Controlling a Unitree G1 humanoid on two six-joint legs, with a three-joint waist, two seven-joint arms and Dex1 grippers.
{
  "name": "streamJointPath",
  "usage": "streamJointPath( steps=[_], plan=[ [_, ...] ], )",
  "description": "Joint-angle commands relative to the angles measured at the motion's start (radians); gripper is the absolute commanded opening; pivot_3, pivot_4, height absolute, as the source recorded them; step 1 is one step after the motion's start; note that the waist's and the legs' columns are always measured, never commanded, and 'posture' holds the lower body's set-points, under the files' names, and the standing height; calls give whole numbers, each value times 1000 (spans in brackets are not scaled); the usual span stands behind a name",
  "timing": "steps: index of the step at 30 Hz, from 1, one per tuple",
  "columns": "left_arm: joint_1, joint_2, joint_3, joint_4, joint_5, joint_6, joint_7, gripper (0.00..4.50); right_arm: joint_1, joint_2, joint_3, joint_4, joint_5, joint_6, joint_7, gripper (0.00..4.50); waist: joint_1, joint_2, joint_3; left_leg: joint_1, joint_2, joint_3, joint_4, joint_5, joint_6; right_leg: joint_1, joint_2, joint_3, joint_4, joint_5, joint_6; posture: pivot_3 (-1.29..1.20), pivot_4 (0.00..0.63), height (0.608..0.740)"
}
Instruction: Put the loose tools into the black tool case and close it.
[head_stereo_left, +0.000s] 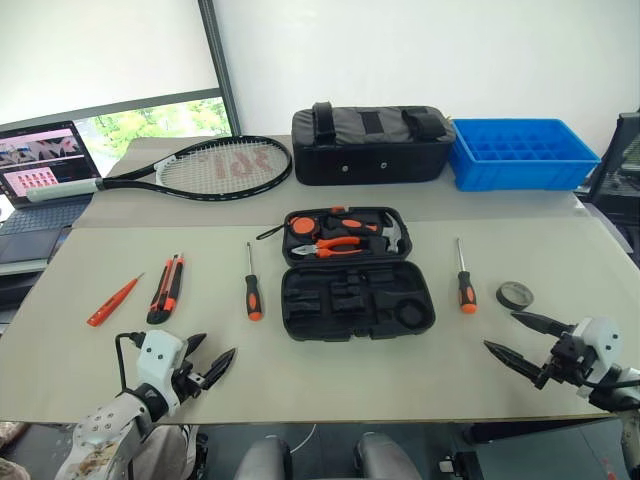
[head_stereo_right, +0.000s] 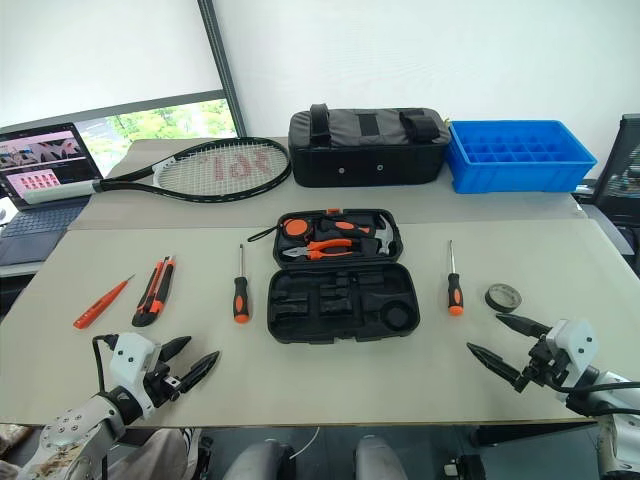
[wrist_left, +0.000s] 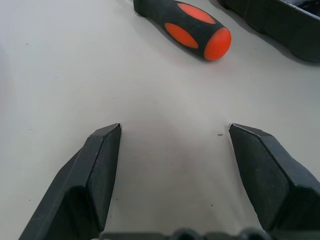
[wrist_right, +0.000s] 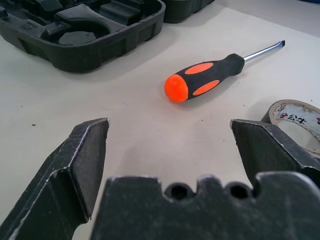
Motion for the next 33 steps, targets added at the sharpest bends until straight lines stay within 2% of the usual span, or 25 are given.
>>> streamJointPath(
  steps=[1,13,17,21,29,33],
  plan=[
    [24,-4,22,3,-5,-32,-3,3662,-26,-26,-2,-13,0,9,10,4487,0,0,0,0,0,0,0,0,0,0,0,0,0,0,0,0,150,707],
    [13,-21,41,6,-65,-61,-7,3662,-18,-37,-14,-94,11,63,12,4487,1,0,0,-1,0,0,0,0,0,0,0,1,-1,0,0,0,150,707],
    [-96,-66,61,-113,-200,81,103,3662,-3,-51,-27,-198,61,121,30,4487,1,0,1,-2,0,0,0,0,0,-1,0,0,-1,0,1,0,150,707],
    [-255,-120,18,-162,-231,242,272,3662,28,-82,-37,-334,121,219,50,4487,9,0,0,-2,0,-1,1,0,0,0,-1,-1,-1,0,2,0,150,707],
    [-483,-124,-156,-119,-78,501,488,3662,35,-92,-54,-450,149,283,33,4487,5,-1,0,-4,-3,-3,1,-1,-1,0,1,-2,-3,0,3,0,150,707],
    [-533,-166,-176,-96,-27,598,586,3662,38,-90,-64,-465,157,294,33,4487,4,-1,1,-4,-3,-3,1,-1,-1,0,1,-2,-3,0,3,0,150,707]
  ],
)
